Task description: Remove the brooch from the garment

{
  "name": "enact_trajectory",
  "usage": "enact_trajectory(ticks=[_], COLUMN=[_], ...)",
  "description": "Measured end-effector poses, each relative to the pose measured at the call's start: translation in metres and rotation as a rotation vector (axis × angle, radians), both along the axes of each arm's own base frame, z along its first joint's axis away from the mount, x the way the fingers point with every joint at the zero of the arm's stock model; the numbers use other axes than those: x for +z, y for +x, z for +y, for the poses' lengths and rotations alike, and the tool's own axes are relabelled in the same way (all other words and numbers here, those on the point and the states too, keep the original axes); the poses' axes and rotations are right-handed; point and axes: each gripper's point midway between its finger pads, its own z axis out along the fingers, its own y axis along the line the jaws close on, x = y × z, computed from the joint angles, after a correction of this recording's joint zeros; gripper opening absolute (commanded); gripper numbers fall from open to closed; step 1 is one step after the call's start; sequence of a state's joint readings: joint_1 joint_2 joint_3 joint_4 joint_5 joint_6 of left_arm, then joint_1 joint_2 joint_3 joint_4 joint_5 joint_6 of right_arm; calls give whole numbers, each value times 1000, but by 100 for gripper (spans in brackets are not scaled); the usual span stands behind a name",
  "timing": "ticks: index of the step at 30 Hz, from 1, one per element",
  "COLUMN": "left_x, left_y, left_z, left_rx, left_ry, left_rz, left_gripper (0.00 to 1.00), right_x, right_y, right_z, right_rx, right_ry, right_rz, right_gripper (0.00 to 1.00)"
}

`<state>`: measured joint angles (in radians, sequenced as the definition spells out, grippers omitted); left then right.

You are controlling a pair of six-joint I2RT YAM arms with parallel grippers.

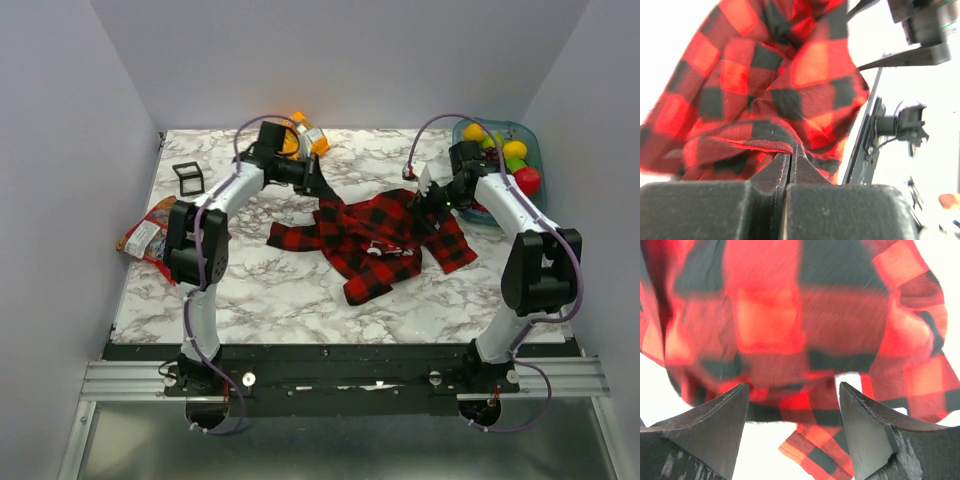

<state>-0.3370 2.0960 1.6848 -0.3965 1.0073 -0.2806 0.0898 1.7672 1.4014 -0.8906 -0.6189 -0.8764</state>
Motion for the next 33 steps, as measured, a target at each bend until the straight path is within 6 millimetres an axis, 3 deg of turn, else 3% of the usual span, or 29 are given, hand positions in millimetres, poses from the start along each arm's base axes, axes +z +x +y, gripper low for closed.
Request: enact_trajectory(ticks=[2, 8, 11, 13, 19, 21, 33], left_x=[29, 137, 161, 161, 115, 109, 111], left_y=[7, 26, 17, 6, -17, -20, -19], left_z=[25, 144, 163, 159, 152, 153, 174], left_rx=[53, 313, 342, 323, 298, 299, 348], left_ry=[-16, -43, -27, -21, 25, 43, 97], left_rz=[-53, -317, -402, -412, -288, -275, -306], left_gripper=[0, 0, 0, 0, 0, 0, 0], right_x=[12, 45, 40, 29, -8, -15, -38], right_y=[1, 5, 11, 18, 48, 52, 52], right_z=[-3, -8, -9, -10, -18, -19, -5], right_rx=[7, 50, 56, 49, 23, 40, 265], right_ry=[-4, -22, -29, -38, -114, -126, -194], right_rz=[-46, -190, -203, -191, -199, -196, -254], right_gripper=[82, 82, 82, 82, 82, 82, 83])
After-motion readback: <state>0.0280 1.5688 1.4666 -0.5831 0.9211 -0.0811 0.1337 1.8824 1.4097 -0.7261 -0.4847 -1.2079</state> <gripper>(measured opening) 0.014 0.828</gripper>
